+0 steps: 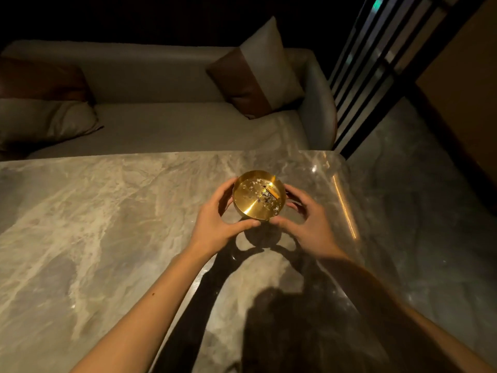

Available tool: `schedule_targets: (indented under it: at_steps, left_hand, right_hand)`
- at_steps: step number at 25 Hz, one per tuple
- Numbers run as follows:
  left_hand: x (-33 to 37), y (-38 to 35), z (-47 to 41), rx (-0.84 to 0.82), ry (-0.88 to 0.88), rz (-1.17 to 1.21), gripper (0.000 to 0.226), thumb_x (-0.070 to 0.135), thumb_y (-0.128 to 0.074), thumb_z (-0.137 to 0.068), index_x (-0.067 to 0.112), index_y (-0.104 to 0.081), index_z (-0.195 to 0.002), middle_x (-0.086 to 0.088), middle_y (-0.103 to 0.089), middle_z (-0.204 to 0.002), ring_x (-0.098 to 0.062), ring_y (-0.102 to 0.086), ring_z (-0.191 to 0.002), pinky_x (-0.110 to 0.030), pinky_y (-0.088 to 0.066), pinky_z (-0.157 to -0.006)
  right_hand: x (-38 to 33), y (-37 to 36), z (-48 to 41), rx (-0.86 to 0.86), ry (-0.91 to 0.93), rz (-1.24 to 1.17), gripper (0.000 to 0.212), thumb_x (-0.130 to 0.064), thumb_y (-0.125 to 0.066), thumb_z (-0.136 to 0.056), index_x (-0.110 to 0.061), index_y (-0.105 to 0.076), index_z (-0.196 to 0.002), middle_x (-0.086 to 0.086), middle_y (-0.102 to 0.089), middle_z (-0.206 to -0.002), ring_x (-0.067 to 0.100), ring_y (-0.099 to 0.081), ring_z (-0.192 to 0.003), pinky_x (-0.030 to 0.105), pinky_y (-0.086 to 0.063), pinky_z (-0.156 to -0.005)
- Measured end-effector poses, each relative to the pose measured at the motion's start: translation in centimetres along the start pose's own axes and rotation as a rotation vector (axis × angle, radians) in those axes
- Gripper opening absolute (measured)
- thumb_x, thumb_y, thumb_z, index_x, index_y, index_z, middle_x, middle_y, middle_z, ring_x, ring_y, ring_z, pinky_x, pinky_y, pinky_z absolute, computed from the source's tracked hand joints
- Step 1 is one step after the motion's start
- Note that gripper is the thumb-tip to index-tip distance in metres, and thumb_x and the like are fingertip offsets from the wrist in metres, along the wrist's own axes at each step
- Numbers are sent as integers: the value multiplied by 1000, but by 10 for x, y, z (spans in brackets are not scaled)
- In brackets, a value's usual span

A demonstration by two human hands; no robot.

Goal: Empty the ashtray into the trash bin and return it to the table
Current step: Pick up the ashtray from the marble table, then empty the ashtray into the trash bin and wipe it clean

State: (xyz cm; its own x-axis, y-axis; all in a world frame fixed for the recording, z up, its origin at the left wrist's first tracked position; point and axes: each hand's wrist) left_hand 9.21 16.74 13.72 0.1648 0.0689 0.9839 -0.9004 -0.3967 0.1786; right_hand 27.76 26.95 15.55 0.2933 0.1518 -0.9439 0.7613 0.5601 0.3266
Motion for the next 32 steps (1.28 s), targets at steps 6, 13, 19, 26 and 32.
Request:
schedule_targets:
  at_steps: [6, 13, 19, 26, 32]
  left_hand:
    - [20, -147, -27, 23, 7, 26, 94, 26, -91, -53, 19, -48, -137, 8, -58, -134, -2, -54, -128, -21, -40, -110]
    - [45, -279, -34, -36, 36, 48, 95, 27, -92, -54, 18, -48, -138, 4, -58, -136, -7, -54, -129, -28, -41, -111]
    - [46, -296, -45, -162, 19, 64, 90, 26, -90, -55, 27, -48, -134, 15, -57, -133, -1, -53, -129, -26, -40, -112]
    - [34, -298, -44, -223, 28, 97, 99, 34, -88, -52, 27, -44, -140, 12, -52, -139, -2, -48, -133, -22, -38, -112]
    - [29, -338, -44, -224, 73, 85, 94, 28, -90, -56, 25, -47, -140, 7, -55, -141, -8, -50, -134, -35, -39, -115]
  right_hand:
    - [53, 133, 2, 6, -2, -85, 76, -28, -82, -63, -29, -51, -132, -15, -59, -128, 0, -57, -119, 28, -46, -106]
    - [103, 261, 29, 45, -51, -113, 77, -20, -84, -70, -17, -50, -139, -1, -56, -139, 9, -53, -128, 42, -42, -111]
    - [107, 278, 45, 130, -97, -113, 78, -23, -83, -67, -12, -51, -137, 4, -54, -139, 10, -52, -129, 42, -39, -113]
    - [107, 272, 60, 184, -131, -75, 70, -18, -82, -68, -27, -51, -130, -4, -57, -132, 6, -54, -126, 30, -42, -110]
    - [127, 305, 67, 190, -169, -118, 78, -18, -80, -67, -5, -49, -137, 9, -56, -136, 13, -54, -127, 34, -41, -111]
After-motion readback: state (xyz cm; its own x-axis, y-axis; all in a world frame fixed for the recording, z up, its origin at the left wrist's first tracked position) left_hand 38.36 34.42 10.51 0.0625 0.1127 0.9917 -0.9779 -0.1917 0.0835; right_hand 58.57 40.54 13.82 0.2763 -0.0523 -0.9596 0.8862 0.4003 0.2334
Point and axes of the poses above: each hand's wrist, its own z-axis away from the middle knuckle, its own y-axis out of the back of the hand, x = y × z
